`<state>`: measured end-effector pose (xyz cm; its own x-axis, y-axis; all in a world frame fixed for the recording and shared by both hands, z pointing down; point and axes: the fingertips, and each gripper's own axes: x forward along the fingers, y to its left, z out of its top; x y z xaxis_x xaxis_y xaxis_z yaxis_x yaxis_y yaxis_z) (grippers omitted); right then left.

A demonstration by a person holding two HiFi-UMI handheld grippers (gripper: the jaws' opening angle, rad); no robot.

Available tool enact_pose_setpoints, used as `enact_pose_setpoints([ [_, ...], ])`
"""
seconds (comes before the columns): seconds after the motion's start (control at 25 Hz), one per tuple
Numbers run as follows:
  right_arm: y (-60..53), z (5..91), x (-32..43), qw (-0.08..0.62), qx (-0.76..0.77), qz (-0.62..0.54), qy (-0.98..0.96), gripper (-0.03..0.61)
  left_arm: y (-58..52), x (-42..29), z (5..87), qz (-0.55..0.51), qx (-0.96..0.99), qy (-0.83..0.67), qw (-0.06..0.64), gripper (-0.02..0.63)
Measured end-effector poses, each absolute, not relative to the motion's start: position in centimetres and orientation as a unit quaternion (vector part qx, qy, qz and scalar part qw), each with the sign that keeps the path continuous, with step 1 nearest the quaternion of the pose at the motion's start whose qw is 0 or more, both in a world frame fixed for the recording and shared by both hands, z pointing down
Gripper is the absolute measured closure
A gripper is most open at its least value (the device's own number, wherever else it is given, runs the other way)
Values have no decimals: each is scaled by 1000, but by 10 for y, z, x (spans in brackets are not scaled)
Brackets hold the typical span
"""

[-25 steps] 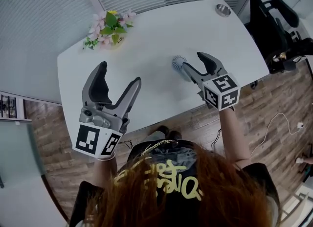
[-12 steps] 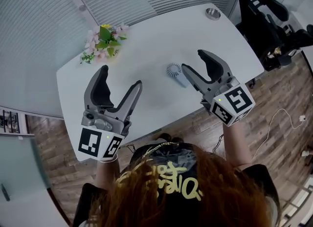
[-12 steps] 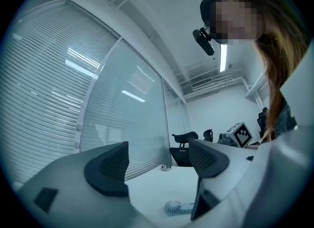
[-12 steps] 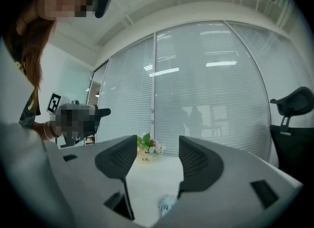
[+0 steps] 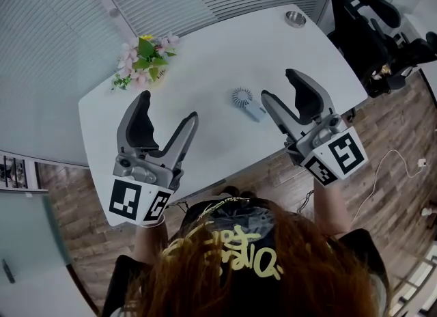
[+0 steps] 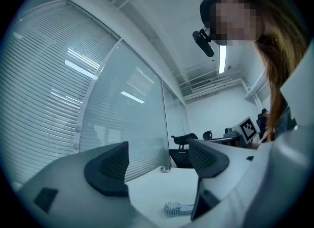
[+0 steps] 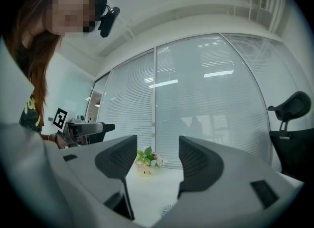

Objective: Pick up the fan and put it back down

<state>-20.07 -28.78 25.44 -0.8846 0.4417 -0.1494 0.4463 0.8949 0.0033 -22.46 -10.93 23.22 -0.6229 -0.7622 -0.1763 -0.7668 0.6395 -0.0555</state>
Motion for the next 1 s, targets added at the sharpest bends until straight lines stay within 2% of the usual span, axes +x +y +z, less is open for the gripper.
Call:
enact_pose_setpoints([
  [0.48,-279,256,-198,70,238,-21,968,330,-105,-223,236,12,-425,901,88,239],
  [0.6,-274,258,-198,69,245,-17,967,333,-103,-222,236,6,-419,903,89,271],
  [0.72,-268,259,-196,69,252,-12,965,376,-101,-221,239,-2,-415,906,85,304],
  [0.84,-263,260,-195,70,259,-9,963,389,-100,-219,242,-6,-414,906,82,353],
  [1.0,-259,260,-194,73,259,-12,963,467,-96,-218,243,-6,-413,907,82,432],
])
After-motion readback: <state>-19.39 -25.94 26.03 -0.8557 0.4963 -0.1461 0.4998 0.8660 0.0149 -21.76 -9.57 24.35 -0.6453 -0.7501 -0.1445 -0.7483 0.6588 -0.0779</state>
